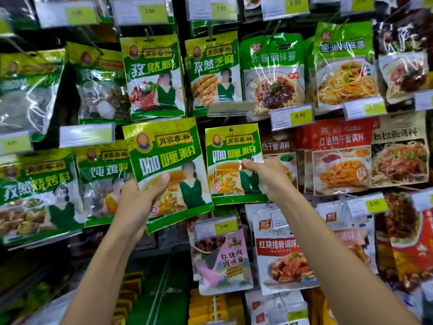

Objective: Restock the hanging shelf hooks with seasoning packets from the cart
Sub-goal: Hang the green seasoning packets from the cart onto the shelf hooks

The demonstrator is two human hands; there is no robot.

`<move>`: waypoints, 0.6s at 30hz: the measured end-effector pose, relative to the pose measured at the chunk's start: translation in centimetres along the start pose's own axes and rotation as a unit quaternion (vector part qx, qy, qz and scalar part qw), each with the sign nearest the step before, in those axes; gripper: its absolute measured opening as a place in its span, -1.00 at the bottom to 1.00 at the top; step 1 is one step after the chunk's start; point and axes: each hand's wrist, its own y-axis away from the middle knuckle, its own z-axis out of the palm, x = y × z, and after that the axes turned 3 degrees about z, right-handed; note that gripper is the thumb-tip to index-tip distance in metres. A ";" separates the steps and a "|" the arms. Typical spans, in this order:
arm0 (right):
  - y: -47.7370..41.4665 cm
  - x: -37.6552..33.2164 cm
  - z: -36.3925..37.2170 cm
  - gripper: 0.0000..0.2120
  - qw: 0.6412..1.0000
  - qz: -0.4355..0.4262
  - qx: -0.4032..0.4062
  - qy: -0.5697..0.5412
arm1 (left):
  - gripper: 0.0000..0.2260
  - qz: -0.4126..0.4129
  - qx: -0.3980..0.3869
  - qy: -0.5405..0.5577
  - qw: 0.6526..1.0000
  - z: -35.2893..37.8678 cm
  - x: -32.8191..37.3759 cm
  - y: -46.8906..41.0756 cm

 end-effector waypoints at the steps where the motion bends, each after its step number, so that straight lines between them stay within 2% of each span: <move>1: -0.1 0.0 0.0 -0.75 1.000 0.003 -0.004 0.003 | -0.64 0.000 0.004 0.003 1.000 0.1 0.0 -0.1; 3: -0.3 -0.2 0.0 -0.80 1.000 0.006 -0.010 0.006 | -0.62 0.000 0.012 0.003 1.000 0.2 -0.1 -0.2; 6: -1.0 -0.3 -0.2 -0.77 1.000 0.013 -0.018 0.000 | -0.86 0.005 0.022 0.010 1.000 0.7 -0.4 -0.5; 9: -1.7 0.0 -0.2 -0.69 0.999 0.026 -0.024 0.009 | -0.87 0.002 0.029 0.022 0.999 1.4 -0.4 -0.8; 14: -3.3 0.6 0.6 -0.80 0.999 0.021 0.012 0.041 | -0.87 0.005 0.021 0.040 0.999 2.0 -0.3 -1.2; 18: -5.0 1.1 1.6 -0.55 0.995 0.015 0.052 0.080 | -0.77 0.007 0.007 0.032 0.999 2.5 -1.0 -1.3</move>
